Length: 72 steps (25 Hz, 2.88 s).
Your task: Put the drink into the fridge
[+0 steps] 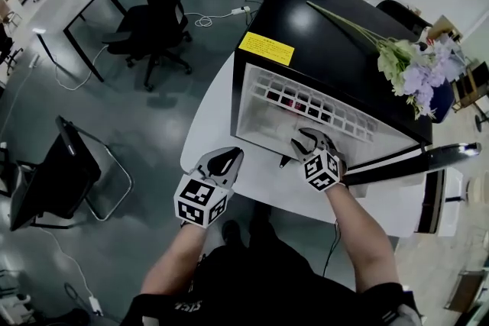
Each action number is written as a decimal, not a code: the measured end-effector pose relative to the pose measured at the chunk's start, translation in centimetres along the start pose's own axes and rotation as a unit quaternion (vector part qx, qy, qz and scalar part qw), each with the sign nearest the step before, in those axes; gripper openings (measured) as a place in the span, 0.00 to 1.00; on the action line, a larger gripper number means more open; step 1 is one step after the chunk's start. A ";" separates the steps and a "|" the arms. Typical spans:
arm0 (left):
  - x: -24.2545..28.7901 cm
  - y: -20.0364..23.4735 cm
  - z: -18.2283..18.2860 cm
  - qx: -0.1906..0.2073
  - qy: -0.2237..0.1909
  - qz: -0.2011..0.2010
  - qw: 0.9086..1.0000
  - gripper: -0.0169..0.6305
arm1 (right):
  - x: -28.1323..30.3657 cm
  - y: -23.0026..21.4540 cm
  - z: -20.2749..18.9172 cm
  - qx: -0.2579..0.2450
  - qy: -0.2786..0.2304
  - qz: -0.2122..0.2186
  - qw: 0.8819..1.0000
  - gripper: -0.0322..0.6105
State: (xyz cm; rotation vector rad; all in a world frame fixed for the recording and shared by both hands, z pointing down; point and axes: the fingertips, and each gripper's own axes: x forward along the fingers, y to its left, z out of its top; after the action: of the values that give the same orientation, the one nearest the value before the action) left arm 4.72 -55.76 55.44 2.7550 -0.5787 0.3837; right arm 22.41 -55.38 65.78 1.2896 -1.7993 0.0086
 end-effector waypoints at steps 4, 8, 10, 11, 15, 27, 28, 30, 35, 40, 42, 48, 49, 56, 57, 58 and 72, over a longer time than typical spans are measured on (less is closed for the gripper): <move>-1.7 -0.6 0.6 0.006 -0.008 -0.004 1.000 0.08 | -3.6 1.1 2.1 0.081 -0.055 -0.008 0.995 0.26; -3.6 -1.2 1.2 0.017 -0.017 -0.010 1.000 0.08 | -7.8 1.9 4.5 0.134 -0.097 -0.028 0.986 0.22; -4.5 -1.4 1.5 0.023 -0.020 -0.013 0.999 0.08 | -9.9 2.1 5.5 0.158 -0.118 -0.040 0.980 0.19; -5.0 -1.6 1.7 0.026 -0.022 -0.016 0.999 0.08 | -10.9 2.3 5.8 0.165 -0.126 -0.046 0.977 0.18; -6.9 -3.3 3.4 0.043 -0.044 -0.029 0.998 0.08 | -14.8 3.6 7.3 0.193 -0.163 -0.054 0.966 0.16; -9.9 -8.9 7.6 0.095 -0.122 -0.025 0.988 0.06 | -25.8 5.2 9.5 0.321 -0.331 -0.003 0.888 0.07; -9.9 -9.4 7.6 0.096 -0.122 -0.022 0.988 0.06 | -26.9 4.9 9.5 0.330 -0.344 -0.003 0.879 0.07; -9.7 -10.7 7.4 0.093 -0.121 -0.018 0.988 0.06 | -29.1 4.5 9.1 0.323 -0.351 -0.013 0.879 0.07; -9.2 -16.9 6.8 0.119 -0.115 -0.059 0.984 0.05 | -35.3 4.4 6.4 0.332 -0.376 -0.005 0.865 0.07; -8.6 -22.5 5.6 0.131 -0.098 -0.087 0.983 0.05 | -38.7 4.9 2.8 0.339 -0.381 0.011 0.860 0.07; -8.3 -24.2 4.8 0.143 -0.081 -0.091 0.982 0.05 | -39.2 5.1 1.5 0.343 -0.384 0.020 0.857 0.07; -8.1 -27.3 3.9 0.165 -0.057 -0.073 0.982 0.05 | -40.2 4.4 -1.3 0.361 -0.391 0.022 0.847 0.07; -8.1 -27.3 4.1 0.169 -0.058 -0.066 0.982 0.05 | -40.3 4.2 -1.5 0.363 -0.389 0.014 0.846 0.07; -9.0 -24.4 6.6 0.151 -0.098 -0.050 0.982 0.05 | -40.3 3.3 -0.8 0.350 -0.378 -0.022 0.857 0.07; -9.3 -23.8 7.1 0.147 -0.102 -0.049 0.983 0.05 | -40.2 3.2 -0.2 0.345 -0.379 -0.023 0.858 0.07; -9.5 -23.1 7.4 0.148 -0.104 -0.044 0.983 0.05 | -40.1 3.1 0.5 0.337 -0.380 -0.026 0.861 0.07; -10.5 -18.1 8.4 0.112 -0.127 -0.023 0.985 0.05 | -38.4 4.1 3.5 0.313 -0.354 -0.074 0.878 0.07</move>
State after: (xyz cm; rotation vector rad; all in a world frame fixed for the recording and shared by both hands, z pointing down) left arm 4.77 -39.18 40.19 3.0541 -0.5619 0.0893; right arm 19.23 -26.19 40.39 2.0857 -2.4215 0.0402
